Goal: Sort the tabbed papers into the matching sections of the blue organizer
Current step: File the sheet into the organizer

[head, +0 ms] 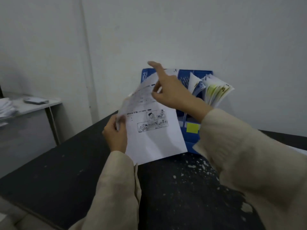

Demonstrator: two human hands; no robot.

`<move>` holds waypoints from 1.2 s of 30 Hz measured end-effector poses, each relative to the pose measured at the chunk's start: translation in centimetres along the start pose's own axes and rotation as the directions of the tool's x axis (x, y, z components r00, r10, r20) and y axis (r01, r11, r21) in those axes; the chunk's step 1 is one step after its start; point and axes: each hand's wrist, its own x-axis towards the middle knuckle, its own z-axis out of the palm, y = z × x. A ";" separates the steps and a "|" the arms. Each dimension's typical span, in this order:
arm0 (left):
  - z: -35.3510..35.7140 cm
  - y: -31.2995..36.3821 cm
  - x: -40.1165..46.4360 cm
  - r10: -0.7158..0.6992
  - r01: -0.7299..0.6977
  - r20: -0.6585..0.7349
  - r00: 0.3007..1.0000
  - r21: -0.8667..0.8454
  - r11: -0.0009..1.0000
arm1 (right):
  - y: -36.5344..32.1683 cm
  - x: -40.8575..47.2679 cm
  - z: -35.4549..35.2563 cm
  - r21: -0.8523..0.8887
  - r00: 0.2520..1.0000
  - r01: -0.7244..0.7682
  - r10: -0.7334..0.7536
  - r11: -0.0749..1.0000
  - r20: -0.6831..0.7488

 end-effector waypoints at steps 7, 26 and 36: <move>-1.8 1.1 1.0 0.199 -0.195 -0.299 0.933 0.041 0.980 | -4.7 6.1 -0.4 -0.057 0.992 0.124 -0.122 0.991 0.040; -1.0 0.7 2.6 0.276 -0.282 0.064 0.959 0.323 0.903 | -2.4 8.9 -4.4 -0.058 0.959 0.257 -0.262 0.965 -0.105; 5.2 0.7 9.3 0.080 -0.423 0.512 0.855 0.598 0.681 | 2.5 10.3 -5.6 -0.441 0.993 -0.061 0.012 0.895 -0.113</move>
